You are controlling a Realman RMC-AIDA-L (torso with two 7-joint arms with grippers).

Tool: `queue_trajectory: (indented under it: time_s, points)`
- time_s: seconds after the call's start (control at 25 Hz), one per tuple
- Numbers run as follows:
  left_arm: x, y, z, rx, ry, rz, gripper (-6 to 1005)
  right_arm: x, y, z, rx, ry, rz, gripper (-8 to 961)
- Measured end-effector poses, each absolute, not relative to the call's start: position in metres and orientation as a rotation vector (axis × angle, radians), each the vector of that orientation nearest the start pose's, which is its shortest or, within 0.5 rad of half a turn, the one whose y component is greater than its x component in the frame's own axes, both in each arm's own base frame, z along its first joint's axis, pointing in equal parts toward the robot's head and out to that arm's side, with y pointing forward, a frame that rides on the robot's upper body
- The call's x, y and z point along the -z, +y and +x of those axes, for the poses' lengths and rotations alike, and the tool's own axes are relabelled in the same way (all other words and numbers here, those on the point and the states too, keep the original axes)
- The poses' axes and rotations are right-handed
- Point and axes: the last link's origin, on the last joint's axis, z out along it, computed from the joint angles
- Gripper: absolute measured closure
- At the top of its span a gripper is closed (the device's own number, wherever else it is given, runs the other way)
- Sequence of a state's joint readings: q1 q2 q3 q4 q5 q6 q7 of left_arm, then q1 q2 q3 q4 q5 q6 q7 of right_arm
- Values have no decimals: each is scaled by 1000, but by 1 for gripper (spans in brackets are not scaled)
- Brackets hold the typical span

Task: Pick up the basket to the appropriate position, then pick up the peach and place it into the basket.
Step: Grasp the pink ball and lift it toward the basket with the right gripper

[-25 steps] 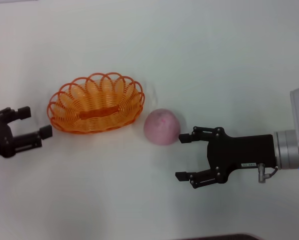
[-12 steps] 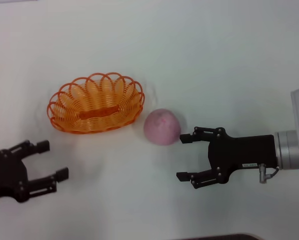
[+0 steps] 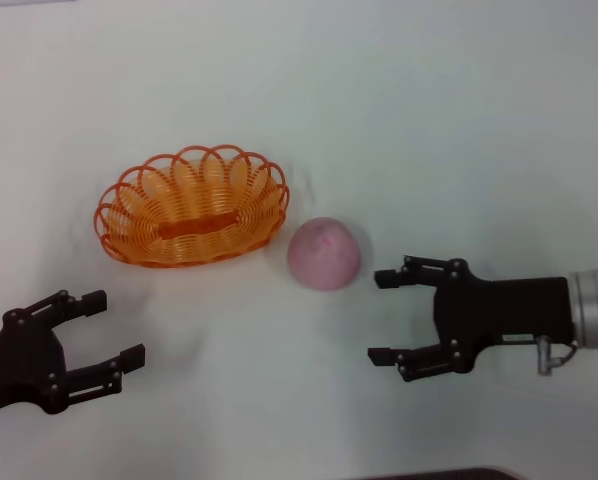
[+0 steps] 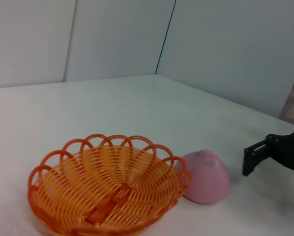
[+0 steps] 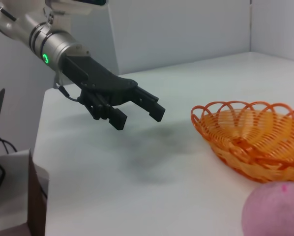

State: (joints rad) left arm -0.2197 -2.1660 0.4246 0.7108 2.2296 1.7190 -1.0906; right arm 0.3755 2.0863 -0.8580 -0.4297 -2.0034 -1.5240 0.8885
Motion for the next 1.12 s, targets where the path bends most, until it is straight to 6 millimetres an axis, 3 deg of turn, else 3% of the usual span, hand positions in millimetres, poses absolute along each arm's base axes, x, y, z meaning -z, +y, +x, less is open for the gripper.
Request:
queue_trajectory:
  time_s: [0.36,0.84,1.12]
  points:
    - [10,210,-342,638,-709,-2640,127,45,237,324,-641,421,-2782,6]
    - [6,212,-343,654,-718,-2607,127,4,271,317,-679,944,-2657,7]
    - [8,211,-342,671,-720,-2610,128,-2,289,303,-567,1094,-2724,7]
